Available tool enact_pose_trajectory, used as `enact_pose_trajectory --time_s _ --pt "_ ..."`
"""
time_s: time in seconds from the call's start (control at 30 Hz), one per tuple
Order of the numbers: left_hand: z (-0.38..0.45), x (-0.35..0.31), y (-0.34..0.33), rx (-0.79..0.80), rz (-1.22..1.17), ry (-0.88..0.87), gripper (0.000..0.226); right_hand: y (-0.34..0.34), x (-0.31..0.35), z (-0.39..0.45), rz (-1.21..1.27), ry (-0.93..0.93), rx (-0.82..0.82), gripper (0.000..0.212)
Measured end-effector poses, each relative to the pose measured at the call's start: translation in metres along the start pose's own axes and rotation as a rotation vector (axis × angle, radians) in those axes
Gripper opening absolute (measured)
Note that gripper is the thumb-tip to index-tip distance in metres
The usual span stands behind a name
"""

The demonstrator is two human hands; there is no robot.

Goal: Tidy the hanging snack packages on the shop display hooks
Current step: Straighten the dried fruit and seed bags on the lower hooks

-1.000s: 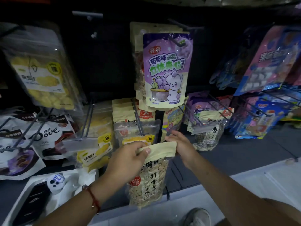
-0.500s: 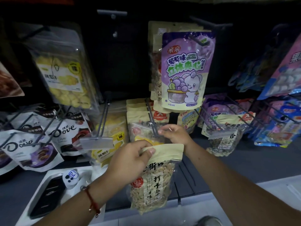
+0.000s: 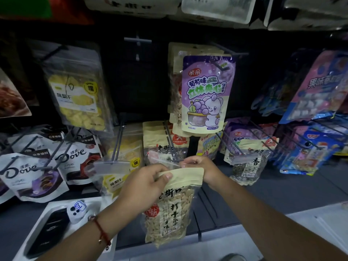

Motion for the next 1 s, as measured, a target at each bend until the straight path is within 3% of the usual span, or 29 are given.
enact_pose_trajectory --time_s 0.13,0.27,0.47,0.6,0.73,1.0 --pt "-0.003 -0.001 0.001 0.007 0.0 0.006 0.004 0.001 0.0 -0.009 -0.01 0.01 -0.004 0.019" --pt "-0.007 -0.001 0.0 0.023 0.014 0.014 0.011 0.002 0.003 -0.022 -0.006 0.013 0.011 0.011" --pt "-0.007 0.007 -0.001 0.038 -0.048 0.061 0.012 0.002 -0.008 -0.042 -0.217 -0.021 0.061 0.015" --pt "-0.01 0.018 -0.006 0.072 -0.084 0.114 0.013 0.011 -0.024 -0.053 -0.199 -0.113 0.088 0.024" --pt "-0.009 0.026 -0.007 0.056 -0.126 0.155 0.014 0.03 -0.03 -0.06 -0.186 -0.149 0.026 0.011" --pt "0.005 0.035 -0.004 -0.003 -0.307 0.267 0.014 0.041 -0.025 -0.064 -0.06 -0.154 -0.049 0.008"
Point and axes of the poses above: each hand's wrist, its own z-axis towards the middle knuckle, its own y-axis out of the back of the hand, x = y × z, the point moved 6 cm from there along z, towards the middle knuckle, and after that the axes turned 2 degrees about -y, right-handed, at the moved point
